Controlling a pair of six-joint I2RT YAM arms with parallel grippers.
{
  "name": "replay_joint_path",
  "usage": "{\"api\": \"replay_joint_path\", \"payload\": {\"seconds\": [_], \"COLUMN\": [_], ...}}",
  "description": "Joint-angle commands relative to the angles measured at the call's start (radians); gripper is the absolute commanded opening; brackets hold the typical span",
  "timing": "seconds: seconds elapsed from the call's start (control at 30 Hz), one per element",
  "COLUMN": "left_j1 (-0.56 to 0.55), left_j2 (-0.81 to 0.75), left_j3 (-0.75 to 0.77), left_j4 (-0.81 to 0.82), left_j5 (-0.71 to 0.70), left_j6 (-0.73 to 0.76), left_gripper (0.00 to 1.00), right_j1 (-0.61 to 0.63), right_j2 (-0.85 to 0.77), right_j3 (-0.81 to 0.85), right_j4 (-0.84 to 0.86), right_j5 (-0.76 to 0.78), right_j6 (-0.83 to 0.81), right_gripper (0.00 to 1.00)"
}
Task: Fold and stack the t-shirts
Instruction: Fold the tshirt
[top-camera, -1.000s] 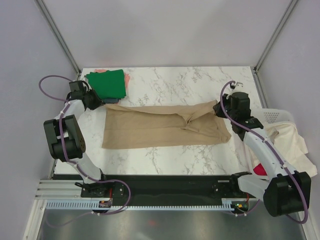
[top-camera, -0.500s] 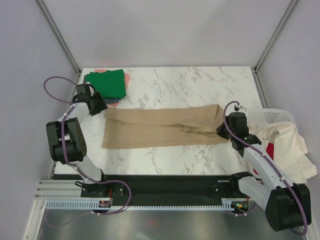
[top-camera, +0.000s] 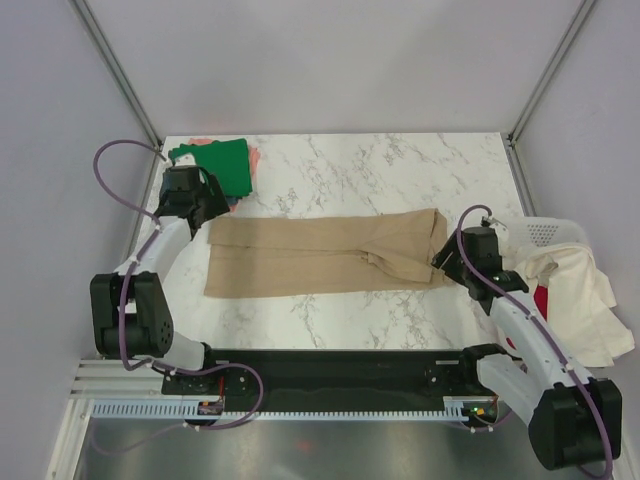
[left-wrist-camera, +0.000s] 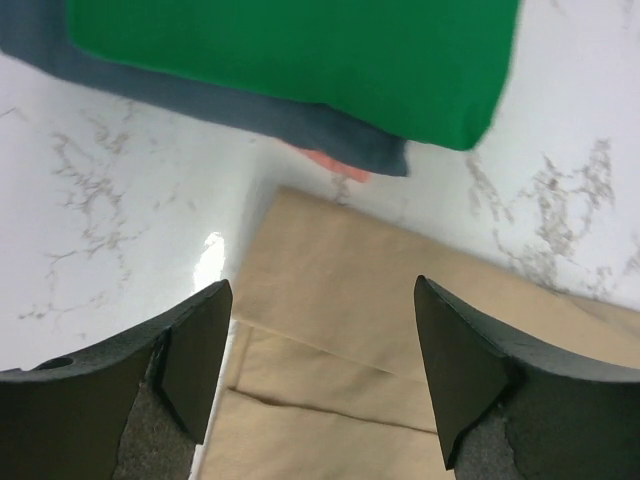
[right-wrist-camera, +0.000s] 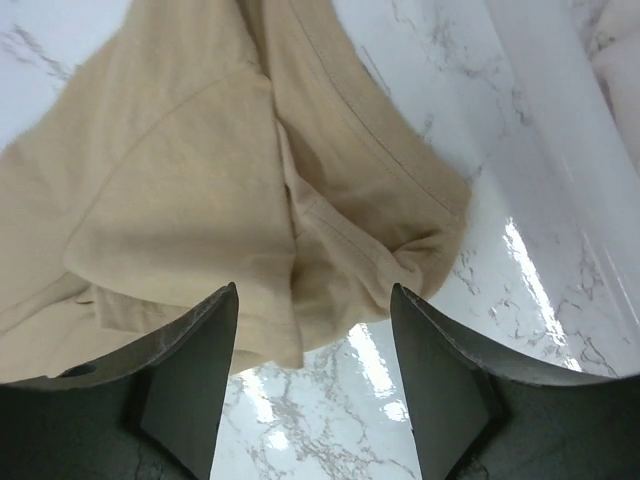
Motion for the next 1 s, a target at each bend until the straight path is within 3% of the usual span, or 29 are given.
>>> {"api": "replay_joint_path", "payload": {"seconds": [0.0, 0.13, 0.4, 0.53, 0.73, 0.97], "left_j1": [-0.069, -0.129, -0.291, -0.345, -0.348, -0.35], "left_j2": [-0.046, -0.027, 0.176, 0.253, 0.329, 0.219], "left_j3": [-0.001, 0.016, 0.103, 0.161, 0.169, -0.007], "left_j4": [0.048, 0.04, -0.083, -0.175, -0.29, -0.259], "left_j5": [-0.057, -0.008, -0.037, -0.013, 0.13, 0.346], "left_j6": [0.052, 0.07, 0.087, 0.037, -0.075, -0.196], "left_gripper": [0.8, 0.79, 0.75, 0.75, 0.72, 0.69], "right_j1": [0.019, 0.083, 0.26, 0.258, 0.197, 0.073], "right_j2": [-0.065, -0.016, 0.367, 0.496, 0.677, 0.995], "right_j3": [0.077, 0.088, 0.184, 0.215, 0.282, 0.518], "right_j4": [-0.01, 0.073, 0.153, 0.143, 0.123, 0.11], "right_j5": [-0.035, -0.11, -0.043, -0.008, 0.013, -0.049], "right_j6": [0.003, 0.061, 0.123, 0.14, 0.086, -0.005], "right_gripper": [0.7, 0.68, 0.67, 0.7, 0.72, 0.69]}}
